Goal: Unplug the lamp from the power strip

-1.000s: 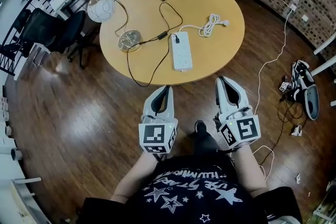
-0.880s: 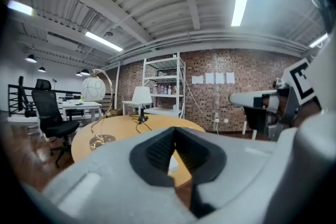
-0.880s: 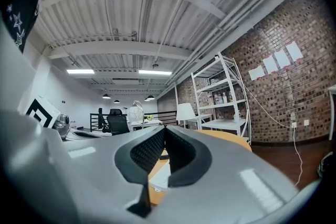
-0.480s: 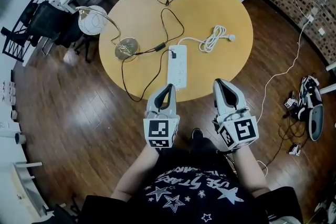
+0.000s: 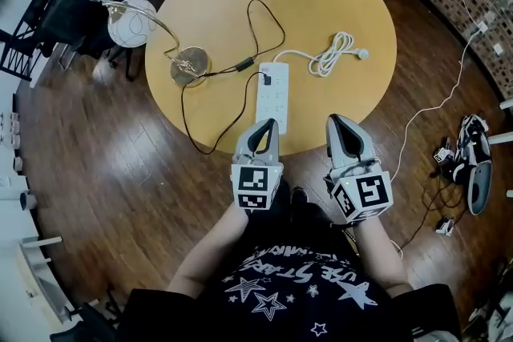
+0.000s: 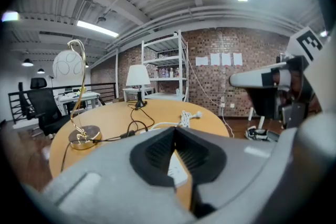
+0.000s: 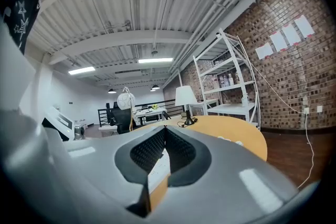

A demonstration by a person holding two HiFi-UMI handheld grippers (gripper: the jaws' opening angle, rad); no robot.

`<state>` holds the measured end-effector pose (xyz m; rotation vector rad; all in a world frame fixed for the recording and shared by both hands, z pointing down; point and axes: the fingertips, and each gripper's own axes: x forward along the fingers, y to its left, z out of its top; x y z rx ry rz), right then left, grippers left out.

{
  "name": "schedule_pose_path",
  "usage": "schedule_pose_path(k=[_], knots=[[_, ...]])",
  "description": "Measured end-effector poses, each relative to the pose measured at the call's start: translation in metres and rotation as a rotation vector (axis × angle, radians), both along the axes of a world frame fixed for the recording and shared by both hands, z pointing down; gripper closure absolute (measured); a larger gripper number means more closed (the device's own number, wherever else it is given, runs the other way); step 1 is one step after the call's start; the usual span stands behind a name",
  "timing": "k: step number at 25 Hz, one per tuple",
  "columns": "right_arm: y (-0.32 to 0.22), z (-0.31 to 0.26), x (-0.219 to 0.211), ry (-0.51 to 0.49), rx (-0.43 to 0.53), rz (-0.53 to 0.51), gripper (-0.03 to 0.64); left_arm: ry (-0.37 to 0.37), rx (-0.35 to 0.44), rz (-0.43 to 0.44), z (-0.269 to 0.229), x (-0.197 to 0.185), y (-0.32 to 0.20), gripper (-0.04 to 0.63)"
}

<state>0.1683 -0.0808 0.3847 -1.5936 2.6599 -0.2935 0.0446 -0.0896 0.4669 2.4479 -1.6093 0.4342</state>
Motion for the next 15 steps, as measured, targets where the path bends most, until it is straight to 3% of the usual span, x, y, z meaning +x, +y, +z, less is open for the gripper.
schedule_pose_path(k=[10,15], knots=[[-0.034,0.051,-0.041,0.070,-0.100,0.003,0.609,-0.064,-0.159,0.043,0.074,0.003,-0.048,0.591],[-0.058,0.061,-0.054,0.101,-0.116,0.009,0.609,-0.093,-0.172,0.042,0.088,0.005,-0.069,0.591]])
